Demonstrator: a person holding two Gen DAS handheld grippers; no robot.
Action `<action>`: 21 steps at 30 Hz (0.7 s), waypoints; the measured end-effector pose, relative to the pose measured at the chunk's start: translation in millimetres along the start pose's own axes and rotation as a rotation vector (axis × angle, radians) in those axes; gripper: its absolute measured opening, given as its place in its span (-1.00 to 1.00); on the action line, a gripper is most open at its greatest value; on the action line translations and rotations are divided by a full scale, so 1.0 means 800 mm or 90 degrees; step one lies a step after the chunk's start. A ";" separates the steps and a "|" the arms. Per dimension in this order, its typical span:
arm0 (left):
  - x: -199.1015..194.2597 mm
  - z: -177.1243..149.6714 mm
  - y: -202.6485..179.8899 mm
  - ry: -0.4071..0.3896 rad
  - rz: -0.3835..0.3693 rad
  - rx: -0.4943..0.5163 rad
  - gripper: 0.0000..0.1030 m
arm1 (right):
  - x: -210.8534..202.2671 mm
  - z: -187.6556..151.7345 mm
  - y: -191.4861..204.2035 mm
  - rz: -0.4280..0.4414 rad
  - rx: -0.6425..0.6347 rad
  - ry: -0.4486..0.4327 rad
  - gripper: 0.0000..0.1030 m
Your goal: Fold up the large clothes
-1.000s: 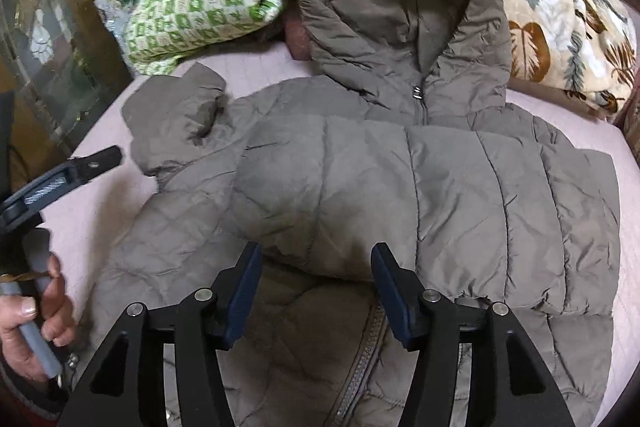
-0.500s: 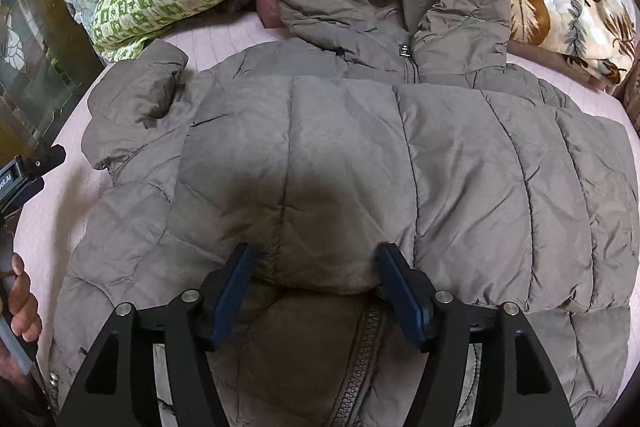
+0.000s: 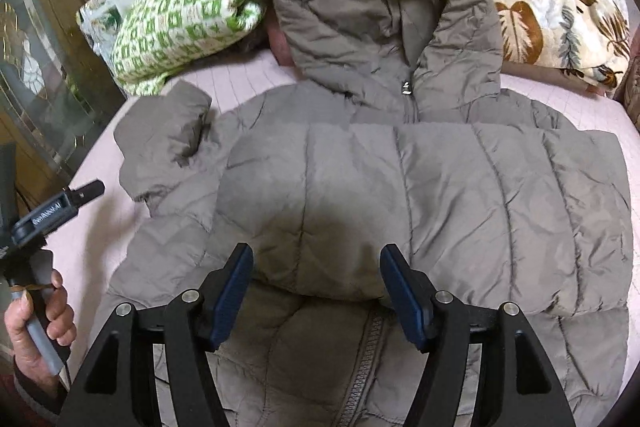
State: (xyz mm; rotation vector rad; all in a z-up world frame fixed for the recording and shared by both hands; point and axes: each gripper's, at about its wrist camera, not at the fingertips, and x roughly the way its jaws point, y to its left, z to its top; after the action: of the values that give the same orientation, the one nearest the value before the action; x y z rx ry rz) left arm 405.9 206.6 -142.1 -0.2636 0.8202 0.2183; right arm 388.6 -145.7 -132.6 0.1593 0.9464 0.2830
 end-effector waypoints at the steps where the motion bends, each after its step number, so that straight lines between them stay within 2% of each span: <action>1: 0.000 0.004 0.006 0.000 -0.002 -0.007 0.96 | -0.002 0.001 -0.004 0.001 0.006 -0.002 0.37; 4: -0.002 0.016 0.032 -0.006 0.000 -0.031 0.96 | -0.007 0.003 -0.017 0.003 0.023 -0.009 0.37; 7: 0.001 0.029 0.077 -0.002 0.001 -0.083 0.96 | -0.009 0.005 -0.027 0.001 0.036 -0.015 0.37; 11: 0.021 0.049 0.148 0.029 -0.063 -0.201 0.96 | -0.011 0.006 -0.035 0.011 0.054 -0.021 0.37; 15: 0.047 0.077 0.187 0.030 -0.120 -0.262 0.94 | -0.010 0.008 -0.038 0.017 0.058 -0.027 0.37; 19: 0.095 0.106 0.208 0.053 -0.161 -0.311 0.66 | -0.008 0.005 -0.040 0.020 0.053 -0.024 0.37; 20: 0.115 0.115 0.211 0.071 -0.169 -0.321 0.48 | -0.008 0.004 -0.041 0.018 0.052 -0.024 0.37; 21: 0.127 0.121 0.210 0.081 -0.173 -0.328 0.40 | -0.007 0.004 -0.042 0.015 0.052 -0.024 0.37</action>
State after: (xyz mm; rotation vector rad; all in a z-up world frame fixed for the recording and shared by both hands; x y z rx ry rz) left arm 491.3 405.2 -179.2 -0.8756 0.8346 0.1546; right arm 393.6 -179.8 -135.1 0.2498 0.9199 0.2634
